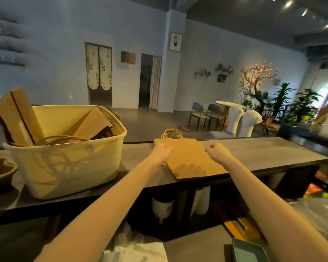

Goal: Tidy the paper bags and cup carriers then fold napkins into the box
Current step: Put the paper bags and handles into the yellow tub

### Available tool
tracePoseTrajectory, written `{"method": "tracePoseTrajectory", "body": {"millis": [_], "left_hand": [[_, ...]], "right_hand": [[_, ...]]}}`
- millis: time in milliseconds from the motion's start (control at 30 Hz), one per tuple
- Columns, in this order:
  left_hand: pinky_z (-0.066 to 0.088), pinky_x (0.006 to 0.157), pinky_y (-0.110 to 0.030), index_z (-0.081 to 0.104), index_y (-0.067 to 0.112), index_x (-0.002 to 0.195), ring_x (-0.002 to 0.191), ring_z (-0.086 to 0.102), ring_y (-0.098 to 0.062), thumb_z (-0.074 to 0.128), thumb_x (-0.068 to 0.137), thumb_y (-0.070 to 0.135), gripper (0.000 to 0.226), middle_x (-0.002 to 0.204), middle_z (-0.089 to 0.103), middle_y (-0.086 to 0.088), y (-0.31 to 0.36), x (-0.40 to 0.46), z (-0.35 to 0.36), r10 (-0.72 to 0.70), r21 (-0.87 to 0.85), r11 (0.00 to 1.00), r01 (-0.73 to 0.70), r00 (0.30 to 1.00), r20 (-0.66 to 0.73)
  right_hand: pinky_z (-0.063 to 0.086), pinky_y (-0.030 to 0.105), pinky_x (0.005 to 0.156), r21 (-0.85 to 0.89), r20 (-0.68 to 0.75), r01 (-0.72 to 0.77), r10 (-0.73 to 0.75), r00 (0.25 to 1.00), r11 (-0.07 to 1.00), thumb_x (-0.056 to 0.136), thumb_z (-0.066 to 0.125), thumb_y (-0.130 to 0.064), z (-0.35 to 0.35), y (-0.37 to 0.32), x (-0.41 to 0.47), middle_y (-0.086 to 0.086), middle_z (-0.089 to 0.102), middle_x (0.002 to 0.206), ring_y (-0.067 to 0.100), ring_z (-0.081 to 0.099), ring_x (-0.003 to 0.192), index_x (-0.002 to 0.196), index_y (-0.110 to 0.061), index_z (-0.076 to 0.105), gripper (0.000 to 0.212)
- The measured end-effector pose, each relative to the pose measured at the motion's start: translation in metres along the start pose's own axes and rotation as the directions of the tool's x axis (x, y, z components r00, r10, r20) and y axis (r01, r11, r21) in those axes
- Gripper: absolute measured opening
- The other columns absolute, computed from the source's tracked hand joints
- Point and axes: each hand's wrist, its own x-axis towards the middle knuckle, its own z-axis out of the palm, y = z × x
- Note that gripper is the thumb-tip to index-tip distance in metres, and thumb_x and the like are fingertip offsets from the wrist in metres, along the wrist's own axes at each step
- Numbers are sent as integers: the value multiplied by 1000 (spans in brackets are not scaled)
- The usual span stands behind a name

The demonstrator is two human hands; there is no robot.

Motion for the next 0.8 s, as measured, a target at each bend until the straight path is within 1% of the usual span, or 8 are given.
{"method": "tracePoseTrajectory", "body": {"millis": [100,133,200,400,467,567,633,800], "left_hand": [[36,64,-29,32,21,67,69,37,-12,42,98,18,32,71,33,3,-6,8,15,-37,19,999,36,999,26],[33,60,-28,31,21,67,66,34,-10,43,97,17,33,70,31,4,-8,10,18,-46,7,999,45,998,31],[28,57,-27,33,20,69,63,31,-8,43,97,15,31,70,30,5,-11,14,23,-64,-22,998,64,997,42],[27,56,-25,34,20,67,60,28,-5,44,97,13,32,69,31,5,-16,24,31,-76,-59,995,78,997,35],[31,61,-27,37,19,68,61,30,-6,44,97,13,30,71,34,4,-17,29,32,-109,-72,991,111,993,36],[42,76,-30,51,13,91,89,48,-15,51,92,14,2,96,50,-3,-15,30,30,-153,-176,973,148,988,-15],[46,88,-35,41,2,121,108,48,-23,54,89,7,35,120,48,-9,-18,36,29,-159,-243,961,132,983,-94],[46,95,-38,37,1,128,116,47,-29,49,91,-4,39,127,47,-17,-17,31,25,-174,-292,946,141,981,-89]], "right_hand": [[39,32,75,-101,77,-80,88,993,992,97,42,-28,5,23,11,16,53,95,26,53,87,97,-10,55,22],[41,33,83,-118,92,-112,123,988,987,98,42,-29,6,28,14,18,53,115,30,53,105,119,-4,51,33],[41,34,89,-130,117,-163,178,977,978,99,41,-30,8,34,15,18,48,129,31,50,115,133,2,39,46],[42,33,81,-113,159,-219,235,959,969,97,43,-33,15,43,26,14,48,111,27,50,97,135,1,36,51],[41,33,81,-93,154,-225,237,959,970,97,44,-34,14,42,29,17,48,123,28,51,104,139,1,28,57],[42,33,85,-112,119,-240,253,960,964,96,46,-38,11,42,30,17,45,132,27,48,105,140,-1,26,61],[42,34,88,-126,129,-241,257,958,962,97,45,-36,8,41,27,17,45,131,28,48,109,138,-1,30,57],[43,33,86,-154,254,-178,213,943,972,101,34,-31,8,37,14,15,45,119,25,46,100,132,-1,38,42]]}}
